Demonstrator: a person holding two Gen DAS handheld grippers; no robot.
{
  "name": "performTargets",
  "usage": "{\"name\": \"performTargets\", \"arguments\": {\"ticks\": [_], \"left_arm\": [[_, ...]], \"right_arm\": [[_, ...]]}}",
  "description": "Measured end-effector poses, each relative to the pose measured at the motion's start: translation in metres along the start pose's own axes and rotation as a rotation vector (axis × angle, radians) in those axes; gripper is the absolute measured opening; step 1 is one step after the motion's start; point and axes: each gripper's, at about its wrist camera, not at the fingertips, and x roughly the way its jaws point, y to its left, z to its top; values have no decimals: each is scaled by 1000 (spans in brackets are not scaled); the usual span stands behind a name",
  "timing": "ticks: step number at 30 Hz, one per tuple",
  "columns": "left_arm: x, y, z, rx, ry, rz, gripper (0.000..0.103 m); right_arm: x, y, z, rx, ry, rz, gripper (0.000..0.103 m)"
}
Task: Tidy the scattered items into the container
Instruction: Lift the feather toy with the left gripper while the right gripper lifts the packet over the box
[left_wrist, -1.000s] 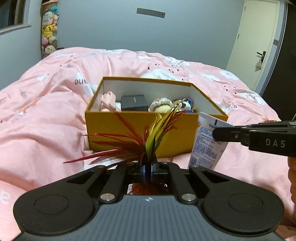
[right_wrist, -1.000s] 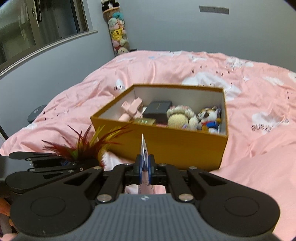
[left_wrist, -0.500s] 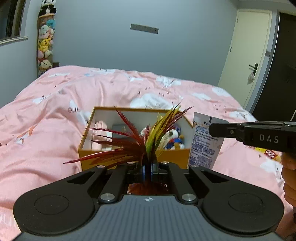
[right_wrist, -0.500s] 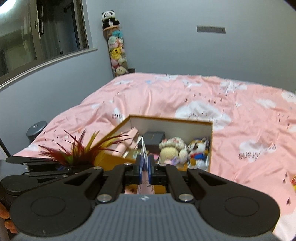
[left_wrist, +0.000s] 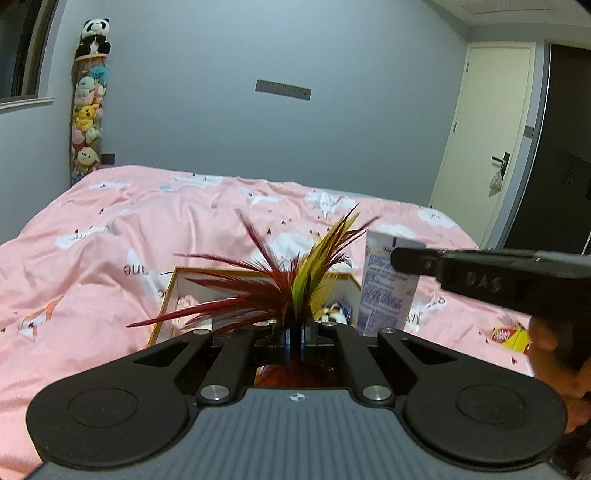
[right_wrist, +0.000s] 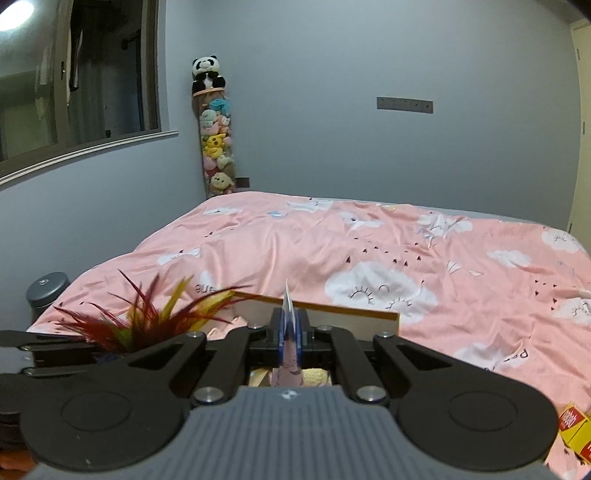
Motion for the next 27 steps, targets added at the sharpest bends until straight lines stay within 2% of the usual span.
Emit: {"name": "performTargets", "arguments": {"ticks": [7, 16, 27], "left_arm": [[23, -3, 8, -12, -18, 2, 5], [55, 8, 17, -31, -1, 5, 5], [102, 18, 10, -56, 95, -2, 5]], "right_arm": [[26, -4, 3, -3, -18, -47, 6], [64, -7, -4, -16, -20, -90, 6], [104, -19, -22, -2, 61, -94, 6]]}}
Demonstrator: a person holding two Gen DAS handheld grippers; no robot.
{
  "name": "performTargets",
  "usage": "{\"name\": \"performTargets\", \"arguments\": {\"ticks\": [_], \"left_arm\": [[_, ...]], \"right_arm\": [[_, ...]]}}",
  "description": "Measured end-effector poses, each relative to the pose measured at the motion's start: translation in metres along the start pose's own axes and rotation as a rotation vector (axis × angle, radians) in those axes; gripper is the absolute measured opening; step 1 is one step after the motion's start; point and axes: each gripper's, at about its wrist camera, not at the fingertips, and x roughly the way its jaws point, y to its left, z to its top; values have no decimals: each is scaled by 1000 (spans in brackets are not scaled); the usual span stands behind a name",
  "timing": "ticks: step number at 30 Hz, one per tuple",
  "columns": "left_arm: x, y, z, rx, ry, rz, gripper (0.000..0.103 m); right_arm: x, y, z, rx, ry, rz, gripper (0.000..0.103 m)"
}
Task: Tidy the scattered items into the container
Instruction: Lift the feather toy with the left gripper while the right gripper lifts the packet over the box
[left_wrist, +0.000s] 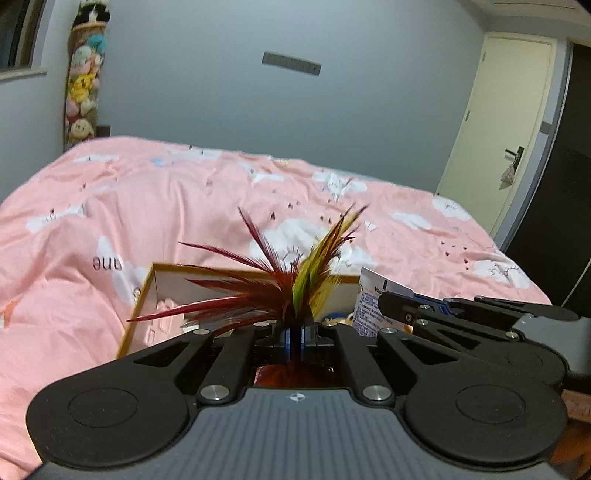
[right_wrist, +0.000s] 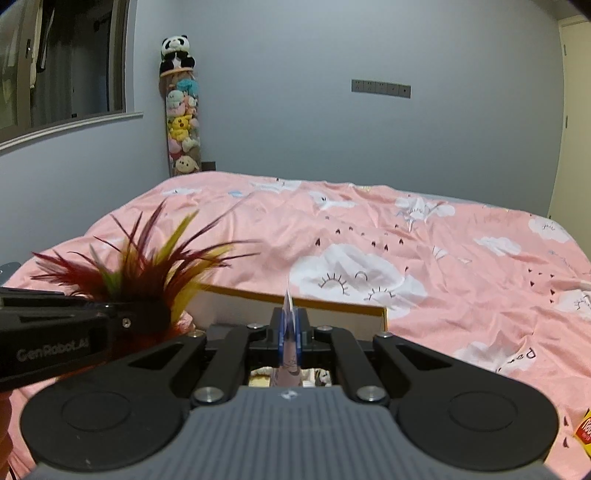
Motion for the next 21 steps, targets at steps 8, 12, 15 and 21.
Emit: {"name": "performTargets", "arguments": {"ticks": [8, 12, 15, 21], "left_arm": [[27, 3, -11, -6, 53, 22, 5], [36, 4, -14, 3, 82, 22, 5], [42, 9, -15, 2, 100, 10, 5], [51, 27, -15, -55, 135, -56, 5]], "right_arm": [[23, 1, -19, -26, 75, 6, 6], [30, 0, -26, -34, 105, 3, 6], [35, -1, -31, -35, 128, -2, 6], [39, -6, -35, -23, 155, -4, 6]]}}
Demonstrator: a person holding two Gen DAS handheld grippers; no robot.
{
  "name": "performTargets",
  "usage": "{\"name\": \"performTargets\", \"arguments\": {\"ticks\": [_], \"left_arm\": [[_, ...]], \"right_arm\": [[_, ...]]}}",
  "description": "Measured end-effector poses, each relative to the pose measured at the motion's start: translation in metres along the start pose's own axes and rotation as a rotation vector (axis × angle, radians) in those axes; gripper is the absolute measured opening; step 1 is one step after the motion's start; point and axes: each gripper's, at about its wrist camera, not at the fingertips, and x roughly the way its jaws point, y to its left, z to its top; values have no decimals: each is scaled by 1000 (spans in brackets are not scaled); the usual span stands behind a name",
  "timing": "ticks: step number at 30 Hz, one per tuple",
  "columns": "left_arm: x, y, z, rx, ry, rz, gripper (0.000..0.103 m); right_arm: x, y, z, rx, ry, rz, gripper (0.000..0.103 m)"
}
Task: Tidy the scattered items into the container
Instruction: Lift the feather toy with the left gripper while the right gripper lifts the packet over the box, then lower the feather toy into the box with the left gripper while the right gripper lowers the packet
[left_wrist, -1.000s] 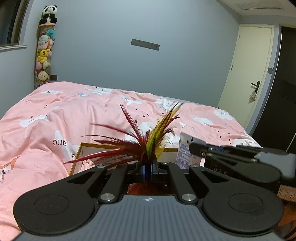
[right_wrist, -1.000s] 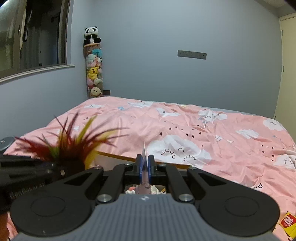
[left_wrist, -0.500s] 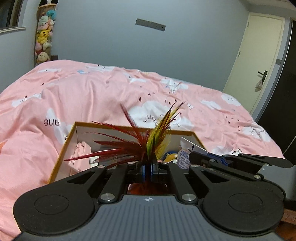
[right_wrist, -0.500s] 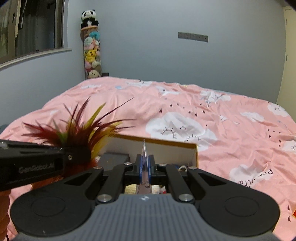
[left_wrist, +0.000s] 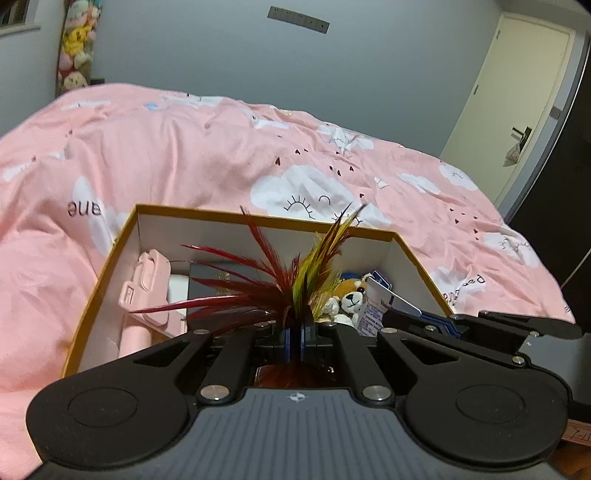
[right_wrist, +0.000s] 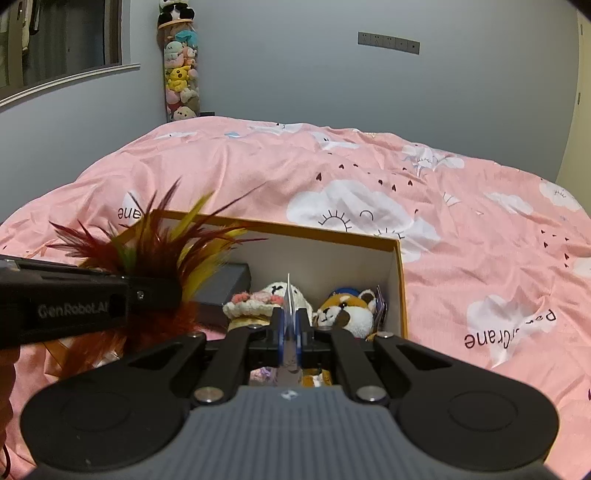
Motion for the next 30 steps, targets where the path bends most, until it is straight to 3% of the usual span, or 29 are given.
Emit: {"name": "performTargets", "arguments": {"ticks": [6, 10, 16, 30], "left_arm": [[8, 15, -1, -39, 33, -56, 5], [15, 17, -1, -54, 55, -84, 5], [27, 2, -2, -13, 93, -101, 5], [53, -25, -15, 38, 163, -62, 5]], "right_arm": [[5, -10, -2, 37, 38, 7, 6], [1, -16, -3, 39, 19, -18, 6], [0, -13, -4, -12, 15, -17, 6], [0, -15, -11, 2, 64, 11, 7]]}}
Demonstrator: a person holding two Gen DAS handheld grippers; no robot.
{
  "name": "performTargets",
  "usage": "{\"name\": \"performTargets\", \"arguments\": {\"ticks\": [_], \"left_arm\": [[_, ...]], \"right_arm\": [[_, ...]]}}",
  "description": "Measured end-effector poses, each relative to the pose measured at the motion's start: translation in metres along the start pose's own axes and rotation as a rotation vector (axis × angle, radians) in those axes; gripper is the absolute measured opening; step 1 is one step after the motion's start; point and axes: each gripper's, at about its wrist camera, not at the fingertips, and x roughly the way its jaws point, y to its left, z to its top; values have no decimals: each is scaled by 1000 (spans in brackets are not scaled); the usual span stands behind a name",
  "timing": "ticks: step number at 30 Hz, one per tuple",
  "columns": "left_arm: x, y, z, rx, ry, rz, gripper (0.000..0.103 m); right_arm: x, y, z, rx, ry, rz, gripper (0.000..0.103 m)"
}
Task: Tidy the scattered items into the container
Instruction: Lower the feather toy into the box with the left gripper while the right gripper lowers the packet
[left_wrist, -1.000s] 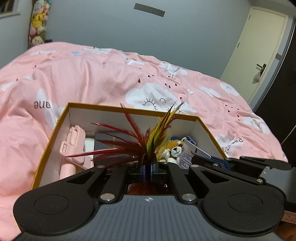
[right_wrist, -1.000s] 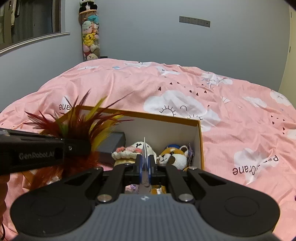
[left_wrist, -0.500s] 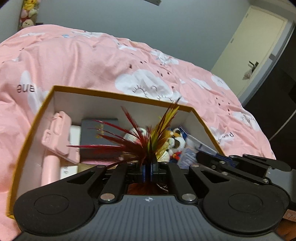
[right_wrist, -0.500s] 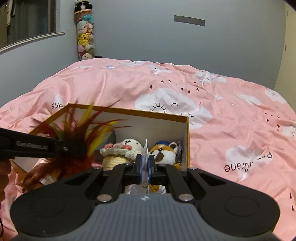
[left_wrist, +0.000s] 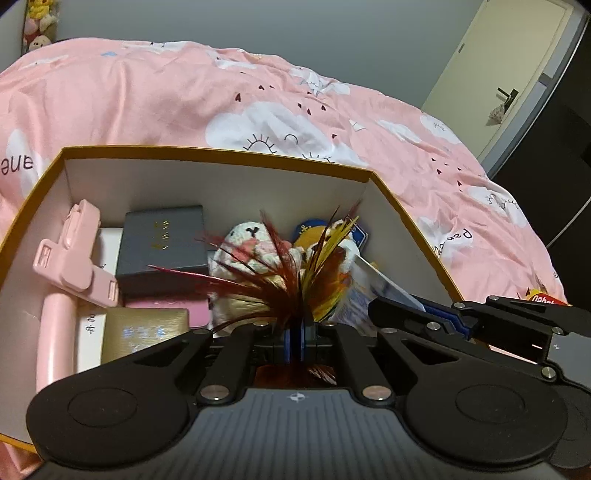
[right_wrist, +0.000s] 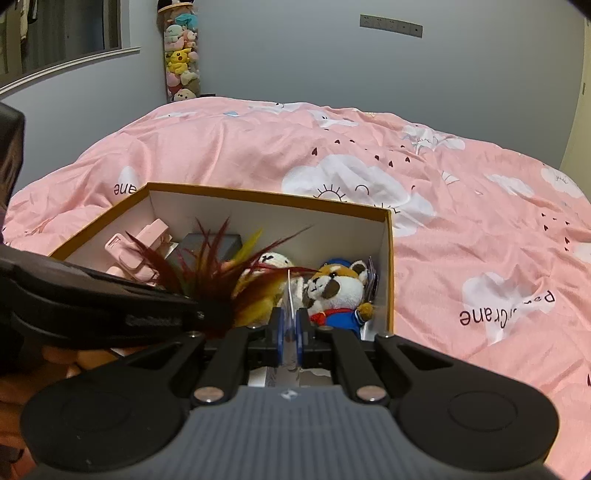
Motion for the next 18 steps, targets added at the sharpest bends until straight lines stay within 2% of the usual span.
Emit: {"name": "performTargets", "arguments": {"ticks": [9, 10, 12, 14, 18], "left_arm": [[-5, 3, -4, -9, 2, -9, 9], [-6, 4, -5, -13, 1, -14, 12], [-8, 6, -6, -19, -2, -18, 23], [-11, 7, -7, -27, -6, -18, 27], [-19, 9, -8, -27, -29, -32, 46]], "right_arm": [[-3, -1, -5, 2, -1, 5, 3], [-3, -2, -4, 3, -4, 2, 3], [-5, -3, -3, 8, -13, -4, 3], [-7, -5, -1, 16, -24, -1, 3], [-6, -5, 0, 15, -31, -14, 4]]}}
